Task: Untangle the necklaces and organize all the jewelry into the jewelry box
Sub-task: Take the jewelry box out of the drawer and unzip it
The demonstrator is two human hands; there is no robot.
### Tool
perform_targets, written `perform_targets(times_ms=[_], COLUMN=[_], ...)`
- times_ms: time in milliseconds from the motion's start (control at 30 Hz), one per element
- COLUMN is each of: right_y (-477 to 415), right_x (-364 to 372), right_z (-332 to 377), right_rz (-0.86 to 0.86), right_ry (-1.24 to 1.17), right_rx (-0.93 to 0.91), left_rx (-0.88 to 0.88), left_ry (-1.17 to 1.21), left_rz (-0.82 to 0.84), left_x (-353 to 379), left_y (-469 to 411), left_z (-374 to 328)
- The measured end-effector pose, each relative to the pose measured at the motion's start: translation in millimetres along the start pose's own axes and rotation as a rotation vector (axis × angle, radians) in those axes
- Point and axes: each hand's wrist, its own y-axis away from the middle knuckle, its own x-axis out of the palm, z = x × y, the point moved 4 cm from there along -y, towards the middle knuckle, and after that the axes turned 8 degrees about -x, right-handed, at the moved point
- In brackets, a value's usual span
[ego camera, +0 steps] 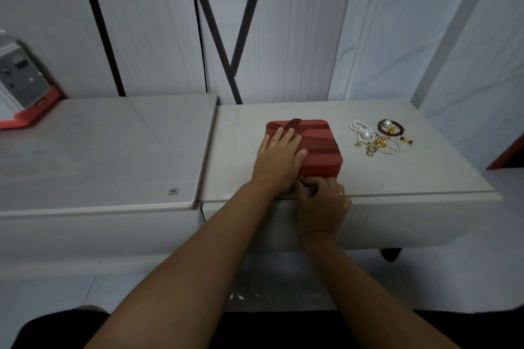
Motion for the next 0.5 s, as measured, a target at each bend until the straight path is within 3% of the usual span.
perform_targets(times_ms=[333,500], right_y=[-7.9,-22.6], right_x=[-5.6,-24.6], right_z=[-10.6,-29.3], right_rz=[0.013,0.076], right_ry=[-0.124,-0.021], right_rx=[-0.227,-0.397], left_rx=[0.015,0.027], left_ry=[-0.072,-0.099], left_rz=[0.010,-0.022], left_x=[1.5,2.1], left_y=[0.5,0.9], left_z=[1.6,2.3])
